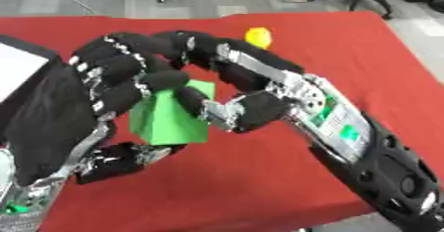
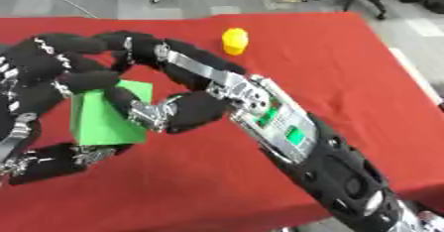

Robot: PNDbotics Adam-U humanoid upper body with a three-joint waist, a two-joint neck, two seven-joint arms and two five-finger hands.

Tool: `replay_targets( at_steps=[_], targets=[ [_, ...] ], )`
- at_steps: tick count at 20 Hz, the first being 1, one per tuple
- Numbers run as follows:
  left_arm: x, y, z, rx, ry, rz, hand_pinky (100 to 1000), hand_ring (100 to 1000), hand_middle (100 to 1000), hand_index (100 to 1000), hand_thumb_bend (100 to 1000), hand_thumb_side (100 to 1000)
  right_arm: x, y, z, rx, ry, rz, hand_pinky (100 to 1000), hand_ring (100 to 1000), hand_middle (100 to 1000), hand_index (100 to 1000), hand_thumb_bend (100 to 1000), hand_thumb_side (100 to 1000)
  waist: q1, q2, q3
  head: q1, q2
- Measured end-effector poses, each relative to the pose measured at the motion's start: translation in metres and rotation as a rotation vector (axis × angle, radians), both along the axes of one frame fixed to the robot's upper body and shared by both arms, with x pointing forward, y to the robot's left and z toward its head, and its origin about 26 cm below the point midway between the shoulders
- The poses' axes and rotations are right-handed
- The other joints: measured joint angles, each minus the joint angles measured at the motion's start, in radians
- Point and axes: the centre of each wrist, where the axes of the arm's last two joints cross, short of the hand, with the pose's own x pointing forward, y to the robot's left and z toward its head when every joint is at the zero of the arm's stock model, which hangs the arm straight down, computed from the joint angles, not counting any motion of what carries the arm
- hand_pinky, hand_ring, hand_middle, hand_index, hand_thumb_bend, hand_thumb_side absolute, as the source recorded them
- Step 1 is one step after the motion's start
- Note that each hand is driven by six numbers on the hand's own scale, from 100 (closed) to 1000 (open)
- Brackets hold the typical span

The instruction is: Pick up the objects with one hand, pass them to the other hand, and then place them into the box on the other side of the table.

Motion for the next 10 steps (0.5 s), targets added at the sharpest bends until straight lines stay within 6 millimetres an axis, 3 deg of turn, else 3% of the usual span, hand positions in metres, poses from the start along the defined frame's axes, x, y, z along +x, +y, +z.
replay_targets(
  at_steps=[10],
  targets=[
    [0.007,0.028,-0.006,-0.079,0.021,0.167,763,596,247,647,393,100,0.007,-0.028,0.014,0.183,-0.043,-0.121,1000,738,946,948,100,528,0.009,-0.010,-0.008,0.021,0.000]
  ],
)
